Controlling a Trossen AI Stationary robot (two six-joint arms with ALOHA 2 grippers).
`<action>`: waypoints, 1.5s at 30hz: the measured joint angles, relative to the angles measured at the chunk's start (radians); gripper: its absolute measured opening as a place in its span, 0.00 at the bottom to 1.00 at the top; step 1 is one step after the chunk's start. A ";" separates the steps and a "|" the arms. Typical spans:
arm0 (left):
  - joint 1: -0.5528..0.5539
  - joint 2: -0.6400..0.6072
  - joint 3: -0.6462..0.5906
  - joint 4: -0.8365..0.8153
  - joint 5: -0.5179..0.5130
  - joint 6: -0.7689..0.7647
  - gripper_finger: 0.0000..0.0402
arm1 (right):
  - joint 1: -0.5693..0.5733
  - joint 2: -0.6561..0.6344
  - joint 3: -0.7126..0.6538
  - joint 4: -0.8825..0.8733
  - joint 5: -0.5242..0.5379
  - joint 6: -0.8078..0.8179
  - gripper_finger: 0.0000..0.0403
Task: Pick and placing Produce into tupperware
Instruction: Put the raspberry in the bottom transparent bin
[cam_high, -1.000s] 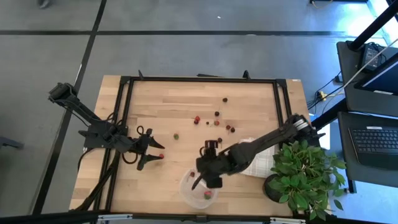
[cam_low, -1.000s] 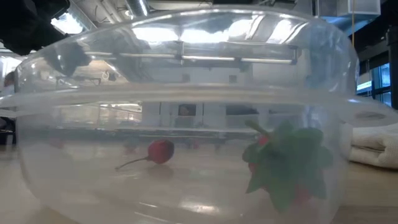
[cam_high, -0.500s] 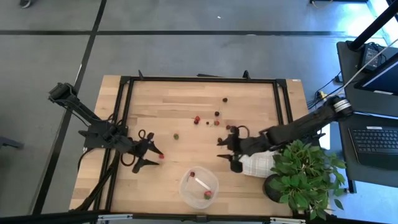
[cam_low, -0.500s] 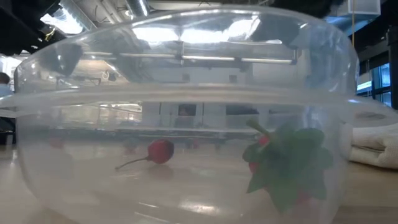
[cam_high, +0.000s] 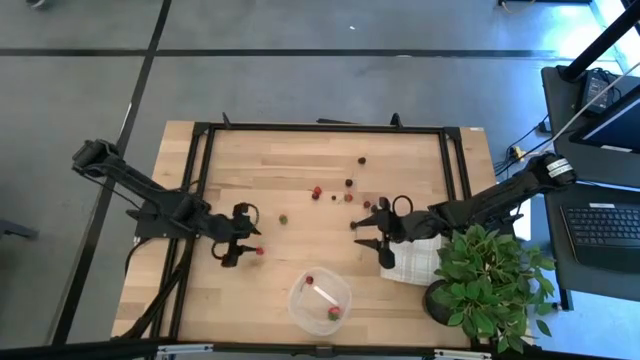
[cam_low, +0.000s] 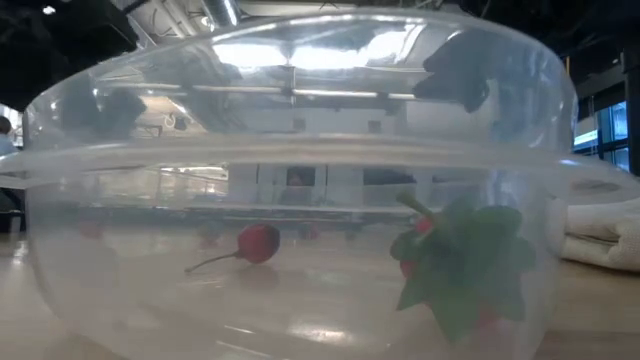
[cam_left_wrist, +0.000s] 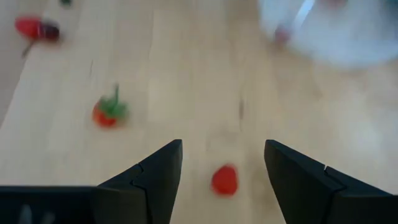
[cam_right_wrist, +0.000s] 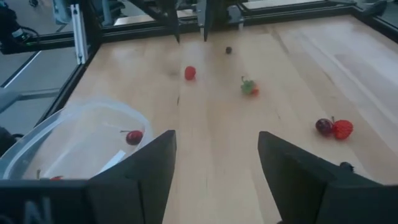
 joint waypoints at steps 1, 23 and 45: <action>0.006 0.022 0.021 -0.038 0.000 0.008 0.55 | -0.004 0.000 0.000 0.004 0.000 0.000 0.57; -0.040 0.395 0.113 -0.008 0.051 0.129 0.55 | -0.009 0.001 0.000 0.004 0.000 0.002 0.57; -0.034 0.479 0.116 -0.002 0.032 0.126 0.50 | -0.009 0.002 0.000 -0.001 0.000 0.003 0.57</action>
